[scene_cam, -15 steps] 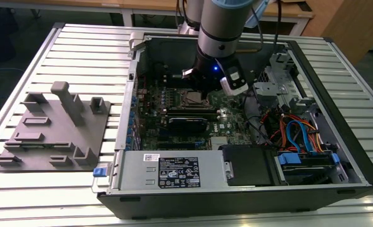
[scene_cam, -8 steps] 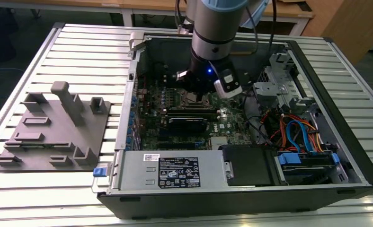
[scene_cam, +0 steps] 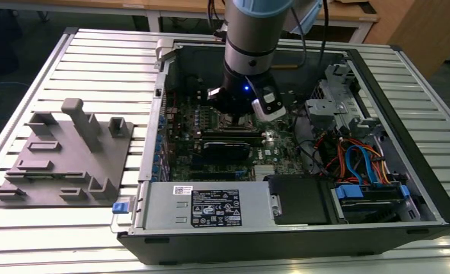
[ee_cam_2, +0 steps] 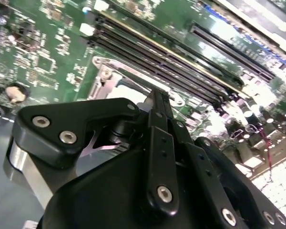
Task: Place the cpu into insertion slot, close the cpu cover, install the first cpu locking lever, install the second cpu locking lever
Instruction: 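Install the second cpu locking lever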
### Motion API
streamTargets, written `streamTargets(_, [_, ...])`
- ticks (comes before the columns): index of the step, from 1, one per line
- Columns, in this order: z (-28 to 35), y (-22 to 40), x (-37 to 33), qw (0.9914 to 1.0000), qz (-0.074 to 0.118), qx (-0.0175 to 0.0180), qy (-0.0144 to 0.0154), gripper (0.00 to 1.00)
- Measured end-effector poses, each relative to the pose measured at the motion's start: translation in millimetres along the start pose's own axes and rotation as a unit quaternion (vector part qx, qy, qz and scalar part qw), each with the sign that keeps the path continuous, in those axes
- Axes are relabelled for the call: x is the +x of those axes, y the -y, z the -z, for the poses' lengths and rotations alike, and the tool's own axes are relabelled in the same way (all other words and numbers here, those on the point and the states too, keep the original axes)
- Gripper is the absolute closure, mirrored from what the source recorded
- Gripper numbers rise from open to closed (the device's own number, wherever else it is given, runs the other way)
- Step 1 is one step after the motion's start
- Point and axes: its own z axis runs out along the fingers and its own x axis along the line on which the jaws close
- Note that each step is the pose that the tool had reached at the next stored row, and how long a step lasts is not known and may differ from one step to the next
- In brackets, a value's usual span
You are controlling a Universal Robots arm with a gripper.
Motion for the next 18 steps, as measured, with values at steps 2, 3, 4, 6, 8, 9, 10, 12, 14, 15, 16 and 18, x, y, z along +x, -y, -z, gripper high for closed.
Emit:
streamTargets(2, [-1.6,3.3,4.3,1.0,0.0,0.0001,-0.0013,0.9])
streamTargets(3, [-1.6,4.8,4.9,1.0,0.0,0.0001,-0.0015,0.9])
streamTargets(4, [-1.6,6.1,5.4,1.0,0.0,0.0,-0.0016,0.9])
streamTargets(6, [-1.8,8.3,6.6,1.0,0.0,-0.0001,-0.002,0.9])
streamTargets(8, [-2.3,9.5,8.6,1.0,0.0,-0.0008,-0.0022,0.9])
streamTargets(9, [-2.7,10.1,10.0,1.0,0.0,-0.0012,-0.0023,0.9])
streamTargets(10, [-3.0,10.7,11.5,1.0,0.0,-0.0017,-0.0023,0.9])
streamTargets(12, [-3.8,12.1,14.8,0.99999,0.0,-0.003,-0.0025,0.9])
streamTargets(14, [-4.9,12.9,18.3,0.99999,0.0,-0.0042,-0.0027,0.9])
streamTargets(15, [-5.5,13.2,19.8,0.99998,0.0,-0.0048,-0.0028,0.9])
streamTargets(16, [-6.2,13.5,21.2,0.99998,0.0,-0.0054,-0.0029,0.9])
streamTargets(18, [-7.4,14.1,23.2,0.99997,0.0,-0.0069,-0.0032,0.9])
